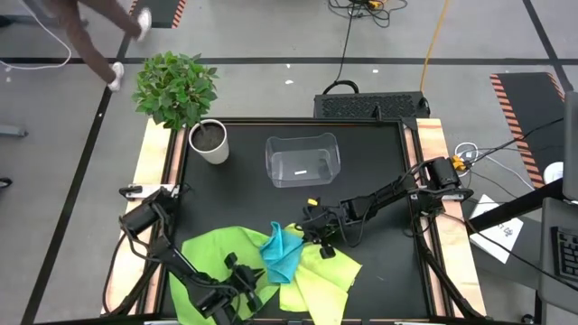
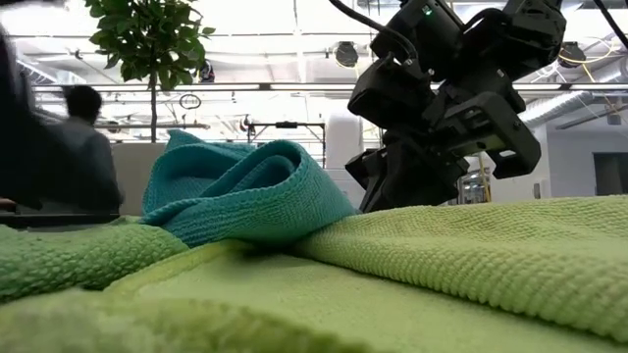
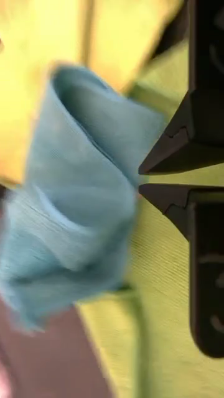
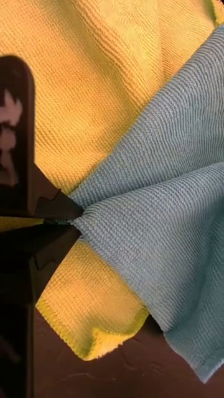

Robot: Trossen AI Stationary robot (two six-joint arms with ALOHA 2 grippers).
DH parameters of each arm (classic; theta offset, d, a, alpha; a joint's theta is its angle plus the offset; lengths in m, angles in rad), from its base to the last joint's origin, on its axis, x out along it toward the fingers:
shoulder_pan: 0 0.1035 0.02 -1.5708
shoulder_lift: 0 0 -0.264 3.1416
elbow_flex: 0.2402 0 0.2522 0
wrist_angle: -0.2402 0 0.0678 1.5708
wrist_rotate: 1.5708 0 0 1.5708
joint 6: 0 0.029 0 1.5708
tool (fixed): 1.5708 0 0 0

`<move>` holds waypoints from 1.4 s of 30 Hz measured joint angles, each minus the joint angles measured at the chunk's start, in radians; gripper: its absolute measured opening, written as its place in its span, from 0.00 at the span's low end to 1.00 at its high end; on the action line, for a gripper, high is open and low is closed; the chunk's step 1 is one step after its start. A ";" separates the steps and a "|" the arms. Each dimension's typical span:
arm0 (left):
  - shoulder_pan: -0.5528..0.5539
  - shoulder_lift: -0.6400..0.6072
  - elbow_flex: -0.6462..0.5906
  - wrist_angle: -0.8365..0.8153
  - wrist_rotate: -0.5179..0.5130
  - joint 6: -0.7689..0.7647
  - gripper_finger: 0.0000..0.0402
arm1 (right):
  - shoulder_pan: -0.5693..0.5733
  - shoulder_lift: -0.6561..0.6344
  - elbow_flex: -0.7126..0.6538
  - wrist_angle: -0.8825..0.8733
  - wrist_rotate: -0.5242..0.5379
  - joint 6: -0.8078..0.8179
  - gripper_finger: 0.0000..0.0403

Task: Fold microfiber towels
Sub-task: Fold the blue towel

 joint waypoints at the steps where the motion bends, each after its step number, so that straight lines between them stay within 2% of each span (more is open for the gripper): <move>1: -0.001 -0.001 0.008 -0.001 -0.012 0.026 0.09 | 0.002 0.000 0.000 0.007 0.001 -0.007 0.02; 4: -0.001 -0.001 0.027 -0.034 -0.031 0.059 0.09 | 0.015 -0.002 0.000 0.027 0.002 -0.027 0.04; 10: 0.012 -0.001 0.029 -0.098 -0.040 0.025 0.09 | 0.058 -0.045 0.000 0.021 0.005 -0.074 0.10; 15: 0.013 -0.001 0.029 -0.120 -0.066 0.022 0.09 | 0.110 -0.107 0.000 0.020 0.012 -0.079 0.21; 21: 0.013 -0.001 0.029 -0.134 -0.085 0.021 0.09 | 0.163 -0.170 0.000 0.003 0.129 -0.079 0.36; 24: 0.013 -0.001 0.029 -0.134 -0.085 0.020 0.09 | 0.168 -0.185 0.000 -0.021 0.137 -0.060 0.41; 34: 0.009 -0.001 0.029 -0.135 -0.082 0.020 0.09 | 0.142 -0.190 0.000 -0.156 0.138 0.005 0.42; 42: 0.009 -0.001 0.028 -0.202 -0.084 -0.014 0.09 | 0.195 -0.190 0.000 -0.054 0.132 0.028 0.43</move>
